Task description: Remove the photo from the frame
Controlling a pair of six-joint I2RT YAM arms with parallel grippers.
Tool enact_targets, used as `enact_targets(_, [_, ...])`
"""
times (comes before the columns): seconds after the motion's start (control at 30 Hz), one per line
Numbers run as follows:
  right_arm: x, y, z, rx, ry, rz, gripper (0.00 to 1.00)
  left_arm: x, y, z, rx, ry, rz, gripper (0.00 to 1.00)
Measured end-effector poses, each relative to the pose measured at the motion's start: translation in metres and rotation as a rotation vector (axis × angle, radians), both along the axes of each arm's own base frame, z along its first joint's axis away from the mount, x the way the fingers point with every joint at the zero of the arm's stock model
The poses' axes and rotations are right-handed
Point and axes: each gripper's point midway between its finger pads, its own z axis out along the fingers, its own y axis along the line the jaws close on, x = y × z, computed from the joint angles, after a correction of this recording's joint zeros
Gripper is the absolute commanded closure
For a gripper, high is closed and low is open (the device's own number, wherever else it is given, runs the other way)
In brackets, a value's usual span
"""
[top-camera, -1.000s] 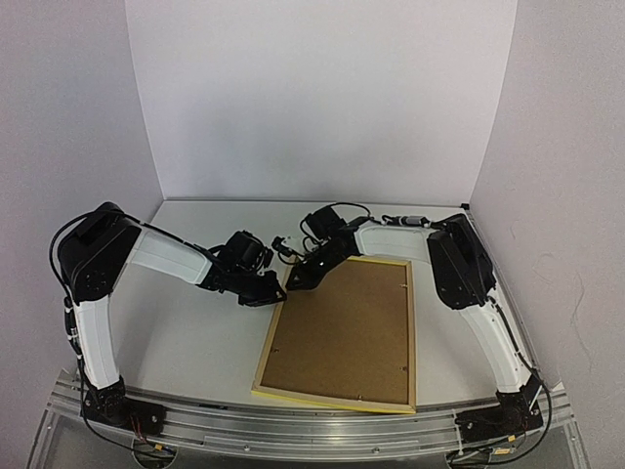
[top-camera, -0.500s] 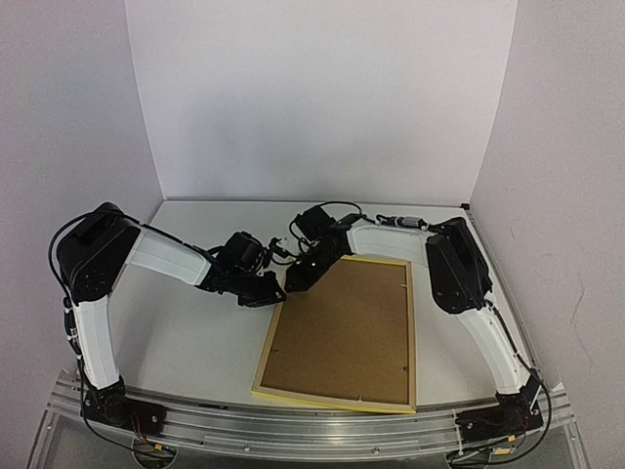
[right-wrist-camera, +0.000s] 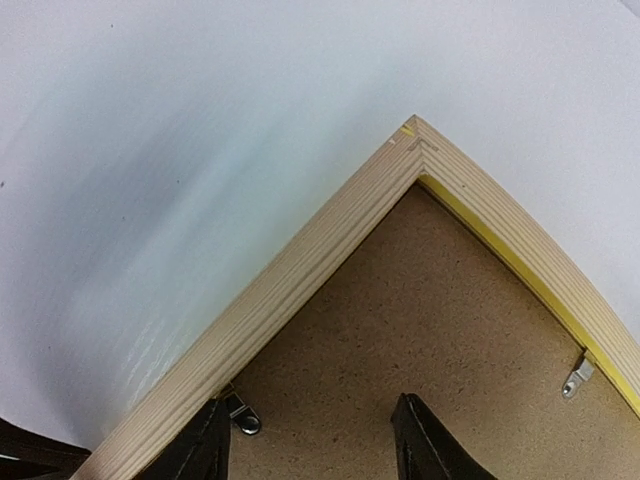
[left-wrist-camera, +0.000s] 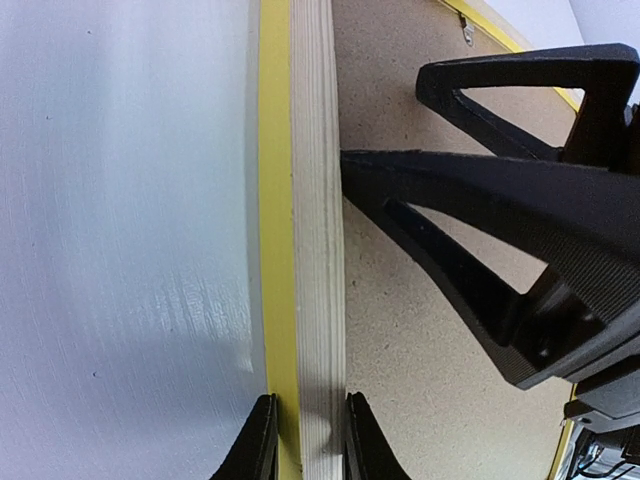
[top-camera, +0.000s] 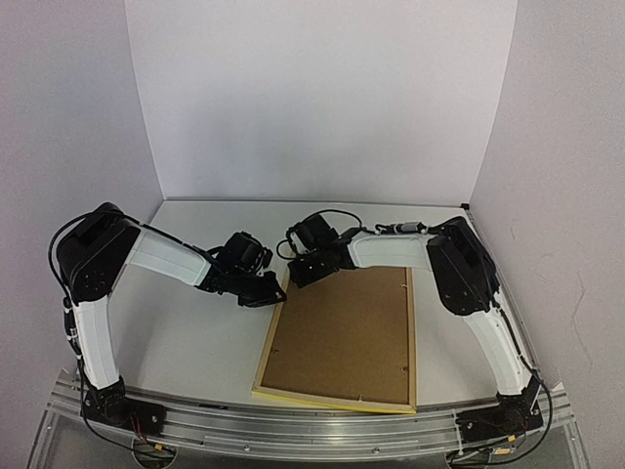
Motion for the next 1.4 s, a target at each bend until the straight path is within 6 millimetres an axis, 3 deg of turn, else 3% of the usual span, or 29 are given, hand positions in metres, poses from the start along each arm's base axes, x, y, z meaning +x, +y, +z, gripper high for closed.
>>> enact_targets(0.43, [0.001,-0.005,0.004,-0.069,-0.142,-0.080,0.30,0.000,0.000,0.000,-0.001,0.001,-0.001,1.00])
enact_targets(1.0, [0.029,-0.020,0.000,0.086,-0.194,-0.482,0.32,-0.001,-0.001,0.000,-0.008,0.000,-0.005,1.00])
enact_targets(1.4, [0.019,-0.019,0.006,0.067,-0.134,-0.389,0.32,-0.001,-0.001,0.001,-0.010,-0.001,-0.004,1.00])
